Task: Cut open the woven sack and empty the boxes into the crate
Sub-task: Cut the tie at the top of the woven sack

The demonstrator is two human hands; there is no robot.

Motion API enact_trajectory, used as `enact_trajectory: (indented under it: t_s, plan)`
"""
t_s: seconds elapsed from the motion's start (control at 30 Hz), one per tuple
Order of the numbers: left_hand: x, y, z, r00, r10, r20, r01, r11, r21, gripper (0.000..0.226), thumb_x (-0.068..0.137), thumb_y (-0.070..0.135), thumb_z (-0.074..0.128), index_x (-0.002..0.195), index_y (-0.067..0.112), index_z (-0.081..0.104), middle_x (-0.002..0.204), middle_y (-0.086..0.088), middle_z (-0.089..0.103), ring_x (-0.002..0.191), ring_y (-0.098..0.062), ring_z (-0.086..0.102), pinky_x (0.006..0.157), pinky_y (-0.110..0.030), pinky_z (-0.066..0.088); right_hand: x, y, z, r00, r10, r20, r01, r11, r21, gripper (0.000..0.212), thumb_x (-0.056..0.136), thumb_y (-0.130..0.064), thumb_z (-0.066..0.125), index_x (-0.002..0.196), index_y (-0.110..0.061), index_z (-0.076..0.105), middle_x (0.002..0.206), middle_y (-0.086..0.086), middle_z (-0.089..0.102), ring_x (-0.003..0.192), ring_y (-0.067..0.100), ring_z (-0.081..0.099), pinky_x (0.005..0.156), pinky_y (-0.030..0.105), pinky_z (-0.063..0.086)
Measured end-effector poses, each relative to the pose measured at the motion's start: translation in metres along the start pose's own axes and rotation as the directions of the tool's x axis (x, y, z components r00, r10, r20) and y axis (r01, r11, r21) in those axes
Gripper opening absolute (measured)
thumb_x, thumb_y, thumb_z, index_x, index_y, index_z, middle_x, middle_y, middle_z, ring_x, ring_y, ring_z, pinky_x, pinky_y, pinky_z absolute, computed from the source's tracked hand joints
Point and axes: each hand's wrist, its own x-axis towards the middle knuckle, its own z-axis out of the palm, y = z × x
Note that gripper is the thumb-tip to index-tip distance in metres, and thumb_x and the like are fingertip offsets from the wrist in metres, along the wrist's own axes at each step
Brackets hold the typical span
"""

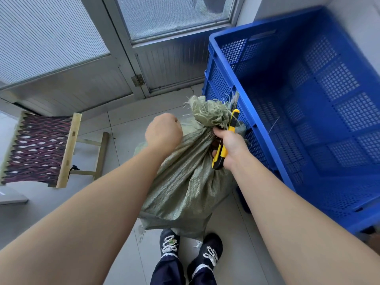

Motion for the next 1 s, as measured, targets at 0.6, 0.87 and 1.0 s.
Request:
enact_trajectory:
  t_s: [0.6, 0.87, 1.0]
  plan:
    - [-0.005, 0.035, -0.021, 0.988, -0.011, -0.154, -0.087, 0.783, -0.616, 0.022, 0.095, 0.021, 0.043, 0.081, 0.016, 0.060, 0.076, -0.005, 0.067, 0.065, -0.023, 0.055, 0.068, -0.041, 0.053, -0.012, -0.002, -0.013, 0.984, 0.176, 0.038, -0.178, 0.981, 0.072, 0.009, 0.088, -0.020, 0.067, 0.086, -0.013, 0.061, 0.077, 0.003, 0.056, 0.065, 0.015, 0.052, 0.052, 0.028, 0.039]
    - [-0.003, 0.016, -0.014, 0.984, -0.159, 0.080, 0.177, 0.836, -0.520, 0.047, 0.097, 0.019, 0.045, 0.142, 0.010, 0.038, 0.106, -0.008, 0.071, 0.085, -0.026, 0.065, 0.077, -0.037, 0.054, -0.016, 0.000, -0.014, 0.989, 0.131, 0.066, -0.136, 0.988, 0.069, 0.007, 0.088, -0.015, 0.067, 0.085, -0.017, 0.061, 0.081, 0.003, 0.060, 0.068, 0.017, 0.054, 0.055, 0.028, 0.038]
    - [-0.012, 0.024, -0.014, 0.986, 0.032, 0.162, 0.049, 0.879, -0.474, 0.045, 0.086, 0.000, 0.048, 0.128, 0.016, 0.057, 0.102, -0.002, 0.068, 0.087, -0.020, 0.063, 0.073, -0.033, 0.054, -0.017, -0.002, -0.012, 0.995, 0.081, 0.058, -0.084, 0.995, 0.047, 0.008, 0.087, -0.013, 0.068, 0.084, -0.016, 0.060, 0.084, 0.004, 0.060, 0.071, 0.019, 0.055, 0.056, 0.029, 0.040]
